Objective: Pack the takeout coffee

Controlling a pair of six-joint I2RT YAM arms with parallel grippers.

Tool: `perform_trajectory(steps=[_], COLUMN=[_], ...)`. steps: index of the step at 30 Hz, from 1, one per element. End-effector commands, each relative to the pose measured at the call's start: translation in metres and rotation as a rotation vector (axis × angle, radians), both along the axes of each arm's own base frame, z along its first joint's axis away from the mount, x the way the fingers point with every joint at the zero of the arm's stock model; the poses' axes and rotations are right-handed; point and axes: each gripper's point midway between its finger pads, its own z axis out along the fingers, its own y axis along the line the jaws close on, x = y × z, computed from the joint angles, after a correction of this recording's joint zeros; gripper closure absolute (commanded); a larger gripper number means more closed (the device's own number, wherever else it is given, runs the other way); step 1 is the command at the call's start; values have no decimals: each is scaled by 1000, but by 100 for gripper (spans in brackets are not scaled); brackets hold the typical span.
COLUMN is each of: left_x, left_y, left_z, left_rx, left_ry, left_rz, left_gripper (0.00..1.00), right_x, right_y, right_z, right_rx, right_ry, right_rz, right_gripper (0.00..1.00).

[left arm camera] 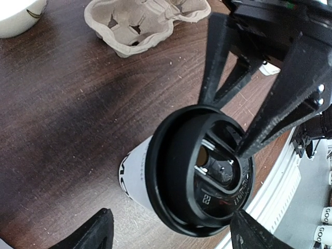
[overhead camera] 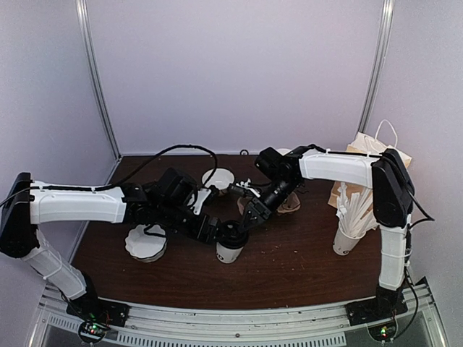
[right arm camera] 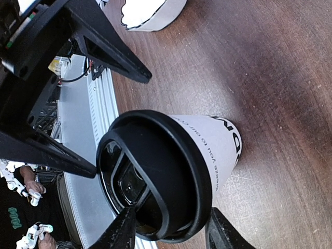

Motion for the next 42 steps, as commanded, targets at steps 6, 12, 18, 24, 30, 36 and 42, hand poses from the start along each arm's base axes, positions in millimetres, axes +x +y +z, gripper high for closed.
perform_trajectory(steps=[6, 12, 18, 24, 30, 36, 42], left_x=[30, 35, 33, 30, 38, 37, 35], left_y=[27, 16, 10, 16, 38, 30, 21], left_z=[-7, -3, 3, 31, 32, 13, 7], left_rx=[79, 28, -24, -63, -89, -141, -178], left_ry=[-77, -70, -56, -92, -48, 75, 97], left_rz=[73, 36, 24, 37, 168, 166, 138], left_gripper=[19, 20, 20, 20, 23, 30, 28], right_x=[-16, -8, 4, 4, 2, 5, 8], right_y=[-2, 2, 1, -9, -9, -4, -9], right_z=[18, 10, 15, 23, 13, 10, 4], right_rx=[28, 8, 13, 5, -5, -1, -27], right_ry=[5, 12, 38, 1, 31, 60, 40], right_rz=[0, -14, -57, -87, -106, -106, -120], right_gripper=[53, 53, 52, 51, 59, 69, 69])
